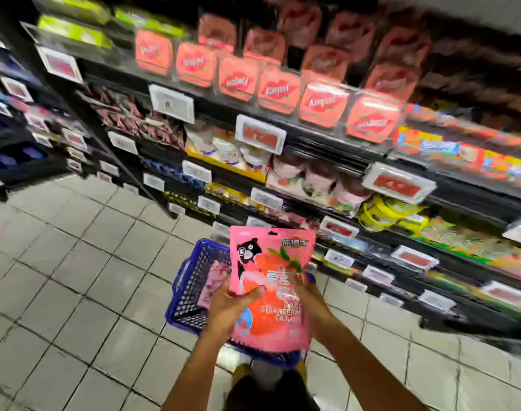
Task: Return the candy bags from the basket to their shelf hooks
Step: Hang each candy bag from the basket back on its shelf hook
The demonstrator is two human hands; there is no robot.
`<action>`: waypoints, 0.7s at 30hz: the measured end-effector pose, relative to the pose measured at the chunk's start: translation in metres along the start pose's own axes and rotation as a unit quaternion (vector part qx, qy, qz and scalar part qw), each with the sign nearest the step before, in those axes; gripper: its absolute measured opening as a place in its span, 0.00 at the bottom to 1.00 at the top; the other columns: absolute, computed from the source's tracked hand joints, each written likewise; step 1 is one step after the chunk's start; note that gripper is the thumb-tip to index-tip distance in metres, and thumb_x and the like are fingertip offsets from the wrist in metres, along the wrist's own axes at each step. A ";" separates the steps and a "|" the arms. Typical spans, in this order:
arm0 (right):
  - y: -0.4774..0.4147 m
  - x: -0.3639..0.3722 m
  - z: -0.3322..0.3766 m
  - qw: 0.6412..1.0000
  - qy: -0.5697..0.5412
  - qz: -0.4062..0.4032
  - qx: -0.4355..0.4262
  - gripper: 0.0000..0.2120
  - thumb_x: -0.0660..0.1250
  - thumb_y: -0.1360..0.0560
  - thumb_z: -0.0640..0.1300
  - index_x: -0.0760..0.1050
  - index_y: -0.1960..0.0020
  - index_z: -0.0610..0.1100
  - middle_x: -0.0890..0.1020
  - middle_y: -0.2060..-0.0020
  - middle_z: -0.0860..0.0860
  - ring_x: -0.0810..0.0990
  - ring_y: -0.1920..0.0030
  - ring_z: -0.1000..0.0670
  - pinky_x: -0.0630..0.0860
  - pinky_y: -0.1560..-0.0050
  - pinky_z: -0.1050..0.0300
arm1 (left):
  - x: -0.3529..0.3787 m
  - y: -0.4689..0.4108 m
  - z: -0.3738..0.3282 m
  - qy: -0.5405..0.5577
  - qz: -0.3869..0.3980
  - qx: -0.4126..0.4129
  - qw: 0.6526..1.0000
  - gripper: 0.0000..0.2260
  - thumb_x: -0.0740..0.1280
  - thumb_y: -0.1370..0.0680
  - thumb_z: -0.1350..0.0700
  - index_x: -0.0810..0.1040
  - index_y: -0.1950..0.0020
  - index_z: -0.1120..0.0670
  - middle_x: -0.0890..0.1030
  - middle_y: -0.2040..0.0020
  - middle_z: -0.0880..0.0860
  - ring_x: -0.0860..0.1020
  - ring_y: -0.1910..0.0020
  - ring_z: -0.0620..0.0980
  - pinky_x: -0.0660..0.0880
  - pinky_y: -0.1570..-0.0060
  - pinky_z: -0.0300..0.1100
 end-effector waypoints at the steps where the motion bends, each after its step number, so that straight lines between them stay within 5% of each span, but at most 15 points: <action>1: 0.021 0.005 0.021 1.000 -0.003 -0.008 -0.015 0.27 0.68 0.29 0.56 0.74 0.33 0.47 0.84 0.44 0.46 0.83 0.43 0.45 0.81 0.46 0.47 | -0.001 0.015 -0.026 0.008 0.004 0.024 1.000 0.12 0.76 0.31 0.68 0.81 0.51 0.60 0.85 0.68 0.49 0.81 0.72 0.42 0.76 0.71 0.32; 4: 0.086 0.014 0.091 0.997 0.022 -0.025 -0.072 0.27 0.55 0.22 0.62 0.71 0.30 0.49 0.78 0.35 0.47 0.77 0.35 0.47 0.74 0.35 0.45 | -0.002 0.063 -0.108 0.011 0.027 0.089 0.996 0.18 0.81 0.38 0.59 0.83 0.51 0.56 0.86 0.61 0.53 0.83 0.65 0.46 0.79 0.65 0.40; 8: 0.161 0.018 0.164 0.985 -0.005 -0.043 -0.166 0.23 0.54 0.29 0.68 0.84 0.52 0.60 0.87 0.57 0.58 0.85 0.55 0.59 0.81 0.56 0.62 | 0.007 0.109 -0.184 0.007 0.054 0.144 0.988 0.28 0.84 0.45 0.48 0.82 0.50 0.57 0.84 0.55 0.67 0.80 0.59 0.57 0.78 0.53 0.67; 10: 0.199 0.010 0.195 0.973 0.006 -0.063 -0.222 0.22 0.55 0.27 0.70 0.83 0.54 0.61 0.87 0.58 0.56 0.85 0.55 0.57 0.81 0.56 0.61 | 0.019 0.133 -0.219 -0.012 0.063 0.190 0.980 0.28 0.84 0.46 0.45 0.83 0.51 0.53 0.85 0.56 0.61 0.82 0.59 0.56 0.80 0.53 0.65; 13: 0.244 -0.015 0.228 0.953 -0.022 -0.118 -0.277 0.32 0.59 0.33 0.72 0.80 0.43 0.49 0.87 0.54 0.48 0.85 0.50 0.47 0.80 0.46 0.43 | 0.042 0.170 -0.268 -0.038 0.078 0.273 0.958 0.29 0.81 0.50 0.36 0.83 0.54 0.48 0.86 0.59 0.55 0.83 0.61 0.51 0.82 0.59 0.50; 15: 0.274 -0.044 0.242 0.941 -0.024 -0.177 -0.286 0.34 0.55 0.32 0.73 0.81 0.44 0.49 0.87 0.59 0.54 0.85 0.55 0.55 0.80 0.47 0.47 | 0.068 0.199 -0.293 -0.057 0.114 0.316 0.940 0.30 0.81 0.49 0.35 0.83 0.52 0.46 0.86 0.57 0.53 0.84 0.57 0.54 0.81 0.55 0.49; 18: 0.313 -0.083 0.257 0.924 -0.032 -0.229 -0.305 0.33 0.49 0.24 0.71 0.82 0.44 0.49 0.86 0.50 0.45 0.83 0.46 0.45 0.77 0.39 0.42 | 0.111 0.237 -0.320 -0.059 0.161 0.347 0.922 0.32 0.82 0.49 0.38 0.82 0.48 0.46 0.87 0.53 0.51 0.84 0.52 0.55 0.80 0.48 0.56; 21: 0.354 -0.126 0.268 0.898 -0.059 -0.258 -0.351 0.29 0.52 0.25 0.69 0.85 0.56 0.52 0.87 0.60 0.49 0.85 0.57 0.51 0.82 0.53 0.55 | 0.156 0.273 -0.332 -0.055 0.191 0.379 0.904 0.30 0.83 0.47 0.40 0.82 0.47 0.44 0.87 0.53 0.48 0.85 0.52 0.50 0.81 0.47 0.51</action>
Point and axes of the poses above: each hand's wrist, its own y-axis away from the middle knuckle, its own x-axis out of the palm, z = x × y, the point moved 7 cm from there along -y, towards the middle knuckle
